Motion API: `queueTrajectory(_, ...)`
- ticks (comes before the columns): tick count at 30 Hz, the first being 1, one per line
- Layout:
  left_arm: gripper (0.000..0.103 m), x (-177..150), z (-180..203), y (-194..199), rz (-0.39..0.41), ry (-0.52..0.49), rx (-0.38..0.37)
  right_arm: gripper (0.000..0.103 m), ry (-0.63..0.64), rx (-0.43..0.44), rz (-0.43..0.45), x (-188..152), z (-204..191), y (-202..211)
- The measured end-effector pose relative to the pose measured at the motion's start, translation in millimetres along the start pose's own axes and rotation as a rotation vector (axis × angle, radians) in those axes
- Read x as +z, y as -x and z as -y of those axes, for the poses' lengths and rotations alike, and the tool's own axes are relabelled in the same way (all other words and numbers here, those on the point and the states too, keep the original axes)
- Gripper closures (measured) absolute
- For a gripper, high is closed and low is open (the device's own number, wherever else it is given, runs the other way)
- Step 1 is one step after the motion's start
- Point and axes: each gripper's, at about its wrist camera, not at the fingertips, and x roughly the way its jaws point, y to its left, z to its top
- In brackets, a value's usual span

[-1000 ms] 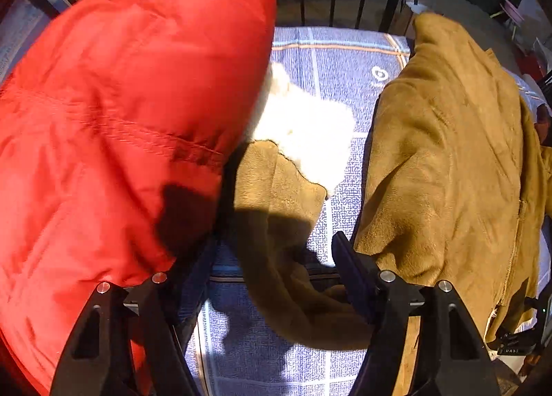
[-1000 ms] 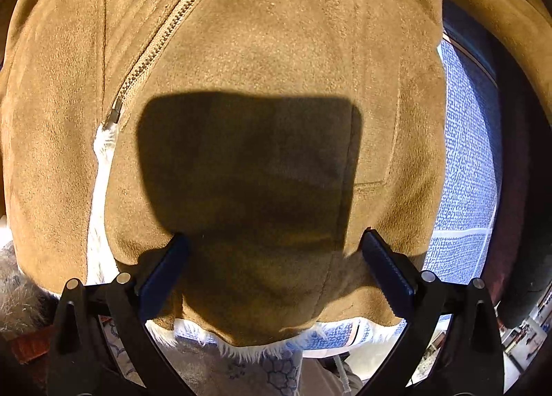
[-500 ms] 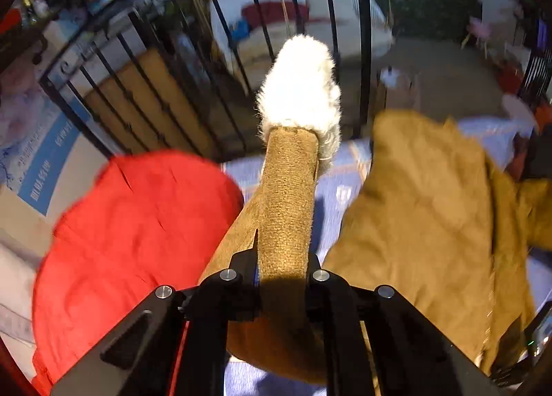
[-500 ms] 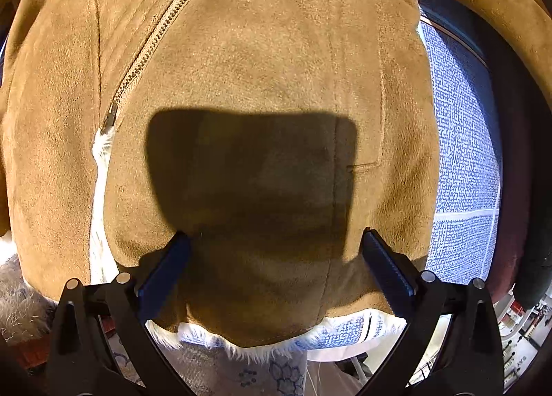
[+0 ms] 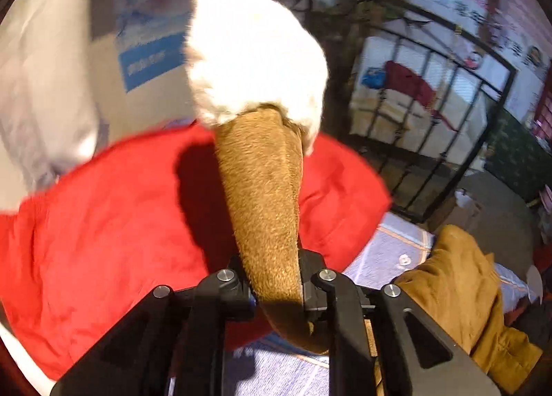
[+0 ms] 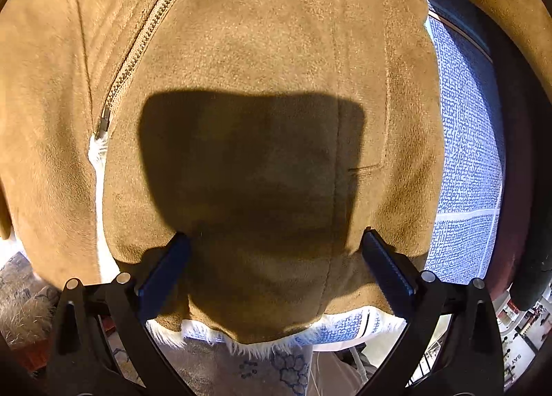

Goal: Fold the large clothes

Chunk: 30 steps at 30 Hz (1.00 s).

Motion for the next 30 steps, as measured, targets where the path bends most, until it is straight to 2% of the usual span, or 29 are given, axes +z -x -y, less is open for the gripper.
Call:
queueTrajectory(2,0.044,-18.2,-29.8,-9.7,-0.019,0.106,0.066,0.005,0.0,0.0,-0.006,1.5,-0.4,-0.7)
queueTrajectory(4,0.032,-25.9,-52.2,-10.1,-0.048,0.2,0.072,0.005,0.0,0.001,-0.013,4.8,1.3,-0.9)
queueTrajectory(6,0.032,-29.1,-67.4,-9.7,-0.078,0.257,0.028,0.005,0.0,0.002,-0.021,6.8,1.8,-2.7)
queueTrajectory(10,0.029,-23.0,-64.4,1.9,-0.086,0.203,0.026,0.005,-0.005,-0.004,-0.038,12.3,0.4,-6.3)
queueTrajectory(12,0.025,-25.5,-50.2,18.5,-0.086,0.144,-0.03,0.005,-0.005,-0.004,-0.045,15.0,1.5,-7.1)
queueTrajectory(17,0.012,-60.0,11.6,55.6,-0.059,-0.052,-0.115,0.005,-0.014,-0.009,-0.039,20.9,-1.8,-4.1)
queueTrajectory(21,0.008,-94.2,52.1,58.4,-0.094,-0.189,-0.18,0.005,-0.042,-0.003,-0.027,17.8,-2.5,-2.6)
queueTrajectory(23,0.009,-105.8,62.3,53.3,-0.135,-0.223,-0.208,0.005,-0.063,0.008,-0.021,14.6,-0.5,-1.9)
queueTrajectory(25,0.009,-112.5,62.1,51.4,-0.149,-0.214,-0.22,0.005,-0.092,0.03,-0.012,11.8,5.0,1.3)
queueTrajectory(27,0.009,-107.0,60.0,44.0,-0.163,-0.193,-0.217,0.005,-0.145,0.057,0.04,7.5,16.0,11.5)
queueTrajectory(30,0.009,-99.3,52.7,33.0,-0.19,-0.171,-0.179,0.005,-0.307,0.118,0.173,-4.0,56.0,41.5)
